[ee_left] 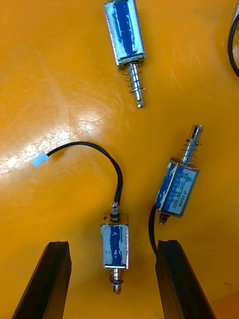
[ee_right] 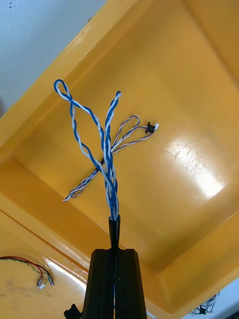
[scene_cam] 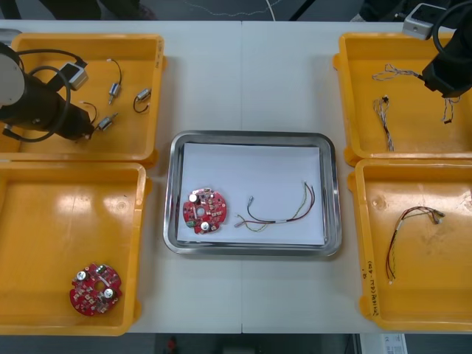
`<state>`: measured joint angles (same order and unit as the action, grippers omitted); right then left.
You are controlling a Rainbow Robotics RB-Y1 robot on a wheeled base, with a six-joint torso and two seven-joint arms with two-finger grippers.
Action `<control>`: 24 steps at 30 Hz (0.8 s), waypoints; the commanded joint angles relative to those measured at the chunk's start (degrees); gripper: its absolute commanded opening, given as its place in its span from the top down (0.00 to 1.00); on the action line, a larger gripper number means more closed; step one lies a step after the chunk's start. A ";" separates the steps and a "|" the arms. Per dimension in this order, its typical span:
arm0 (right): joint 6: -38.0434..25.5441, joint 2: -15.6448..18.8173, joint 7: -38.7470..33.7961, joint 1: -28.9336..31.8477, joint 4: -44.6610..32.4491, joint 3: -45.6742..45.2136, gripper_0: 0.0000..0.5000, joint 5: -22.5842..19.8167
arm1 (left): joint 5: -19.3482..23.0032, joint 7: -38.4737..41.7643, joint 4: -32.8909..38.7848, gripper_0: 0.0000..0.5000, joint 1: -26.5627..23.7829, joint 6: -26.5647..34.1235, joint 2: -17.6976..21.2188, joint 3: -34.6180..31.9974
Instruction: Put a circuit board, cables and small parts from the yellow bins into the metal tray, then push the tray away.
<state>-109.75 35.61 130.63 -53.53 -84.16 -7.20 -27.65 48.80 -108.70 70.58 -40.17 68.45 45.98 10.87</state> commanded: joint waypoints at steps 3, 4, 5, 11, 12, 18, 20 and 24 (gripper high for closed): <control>-0.25 0.08 2.87 -0.26 -2.06 -0.10 1.00 0.31 | -0.28 -5.99 1.23 0.00 0.79 -0.16 3.24 -1.91; -0.25 0.08 2.96 -0.26 -2.15 -0.10 1.00 0.58 | -0.46 -5.99 1.23 0.00 0.79 -0.16 3.33 -1.82; -0.25 0.08 3.14 -0.26 -2.06 -0.10 1.00 0.84 | -0.63 -5.99 1.05 0.00 0.79 -0.08 3.33 -1.82; -0.25 0.08 3.93 -0.26 -2.06 -0.36 1.00 0.93 | -1.07 -5.64 0.44 0.00 0.88 -0.69 3.33 -0.06; -0.25 0.08 4.02 -0.26 -2.06 -0.27 1.00 0.93 | -1.07 -5.55 0.44 0.00 0.97 -0.78 3.33 0.03; -0.25 0.08 4.72 -0.26 -2.06 -0.36 1.00 1.46 | -0.98 -5.47 0.44 0.00 1.76 -2.01 3.24 1.08; -0.25 0.08 4.72 -0.17 -2.06 -0.45 1.00 1.37 | -0.98 -5.20 0.44 0.00 2.11 -2.89 3.24 1.78; -0.25 0.08 4.89 -0.26 -2.06 -0.62 1.00 1.37 | -0.72 -5.03 0.44 0.00 2.64 -4.56 3.15 2.49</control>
<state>-109.76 35.61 133.90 -53.53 -84.16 -7.20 -26.69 48.38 -108.70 70.57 -38.47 65.24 46.39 11.95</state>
